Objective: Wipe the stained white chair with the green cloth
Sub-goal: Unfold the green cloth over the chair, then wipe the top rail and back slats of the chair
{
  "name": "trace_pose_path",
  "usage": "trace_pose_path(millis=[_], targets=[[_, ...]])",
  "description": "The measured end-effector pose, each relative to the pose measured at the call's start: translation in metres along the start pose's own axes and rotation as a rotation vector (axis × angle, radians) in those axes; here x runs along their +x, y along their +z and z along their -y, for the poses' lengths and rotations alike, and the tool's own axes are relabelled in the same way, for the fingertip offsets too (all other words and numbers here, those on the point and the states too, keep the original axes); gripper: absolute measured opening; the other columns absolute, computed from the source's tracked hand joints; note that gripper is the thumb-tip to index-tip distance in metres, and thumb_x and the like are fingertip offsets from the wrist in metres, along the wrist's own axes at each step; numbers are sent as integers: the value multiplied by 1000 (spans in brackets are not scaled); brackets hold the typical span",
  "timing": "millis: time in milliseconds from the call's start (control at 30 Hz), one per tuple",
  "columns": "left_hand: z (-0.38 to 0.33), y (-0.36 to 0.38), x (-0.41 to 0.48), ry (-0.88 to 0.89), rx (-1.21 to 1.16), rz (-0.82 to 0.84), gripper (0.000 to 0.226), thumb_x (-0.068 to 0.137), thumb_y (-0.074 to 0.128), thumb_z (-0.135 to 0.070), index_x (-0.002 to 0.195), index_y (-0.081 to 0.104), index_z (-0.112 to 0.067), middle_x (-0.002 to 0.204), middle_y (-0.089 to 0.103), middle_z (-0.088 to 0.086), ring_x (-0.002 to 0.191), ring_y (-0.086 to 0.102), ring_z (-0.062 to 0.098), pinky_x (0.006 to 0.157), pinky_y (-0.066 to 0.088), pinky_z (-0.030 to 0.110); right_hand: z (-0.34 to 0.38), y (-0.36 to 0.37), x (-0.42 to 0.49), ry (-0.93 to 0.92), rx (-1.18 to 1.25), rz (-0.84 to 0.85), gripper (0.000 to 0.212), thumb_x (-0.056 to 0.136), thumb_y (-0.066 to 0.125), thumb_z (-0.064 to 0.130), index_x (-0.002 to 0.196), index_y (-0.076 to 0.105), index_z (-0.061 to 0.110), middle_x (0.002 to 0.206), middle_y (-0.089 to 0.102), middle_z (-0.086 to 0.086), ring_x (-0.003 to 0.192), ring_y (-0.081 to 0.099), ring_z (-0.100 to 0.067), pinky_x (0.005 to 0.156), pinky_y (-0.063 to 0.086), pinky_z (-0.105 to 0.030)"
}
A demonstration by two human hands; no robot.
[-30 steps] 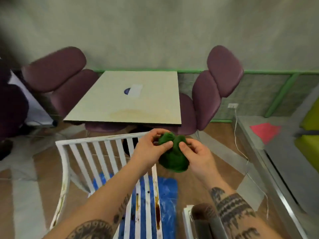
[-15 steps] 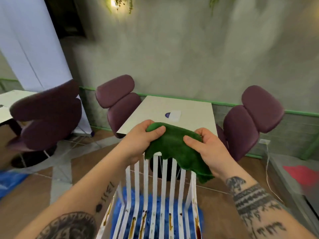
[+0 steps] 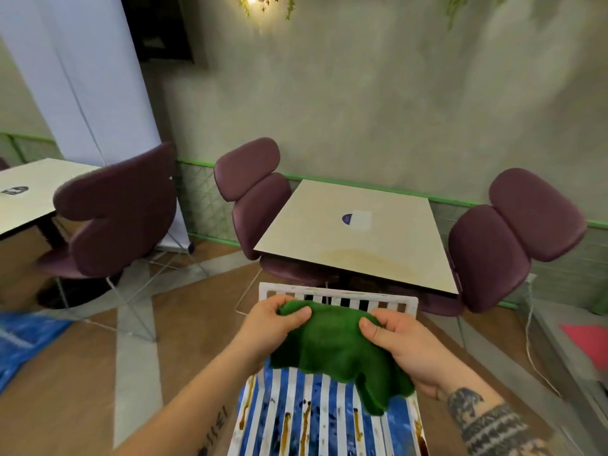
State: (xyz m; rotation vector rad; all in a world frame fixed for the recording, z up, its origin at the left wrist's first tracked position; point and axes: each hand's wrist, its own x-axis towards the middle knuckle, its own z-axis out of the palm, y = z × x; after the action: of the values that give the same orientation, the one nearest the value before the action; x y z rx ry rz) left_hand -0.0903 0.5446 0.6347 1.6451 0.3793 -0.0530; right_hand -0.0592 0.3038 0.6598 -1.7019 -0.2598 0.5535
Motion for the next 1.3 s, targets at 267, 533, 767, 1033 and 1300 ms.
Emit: trace_pose_path(millis=[267,533,767,1033,1300], targets=[[56,72,-25,-137,-189,36,29,103,53,-41,130,59,-32,129,65,-8,119,61,13,98,50,27,-28,7,30,112,-9,-21,25,104,56,32,102,73,14,96,77,-13,93,74,-34,89,58,-56],[74,92,-43,-140,-208,5,20,104,54,-27,120,66,-22,108,76,-2,100,73,8,83,58,21,-50,-2,34,50,-274,131,8,97,67,26,101,74,27,93,78,5,88,75,-12,86,61,-38],[91,82,-44,-232,-467,-55,22,103,55,-19,122,66,-15,114,75,11,109,71,30,96,57,48,-84,16,31,163,6,294,29,95,62,35,125,61,38,114,75,8,102,72,-7,83,59,-26],[114,57,-7,-302,-379,-175,21,96,69,-19,117,65,-19,105,75,10,95,75,30,69,62,43,-117,41,62,347,150,35,20,97,66,27,115,69,20,99,80,-2,97,75,-23,95,58,-46],[138,-21,96,-295,-252,-309,18,102,57,-20,117,67,-19,105,75,6,99,71,30,86,62,45,-122,45,140,363,383,-292,17,101,60,21,116,69,24,107,77,-4,102,71,-29,94,55,-48]])
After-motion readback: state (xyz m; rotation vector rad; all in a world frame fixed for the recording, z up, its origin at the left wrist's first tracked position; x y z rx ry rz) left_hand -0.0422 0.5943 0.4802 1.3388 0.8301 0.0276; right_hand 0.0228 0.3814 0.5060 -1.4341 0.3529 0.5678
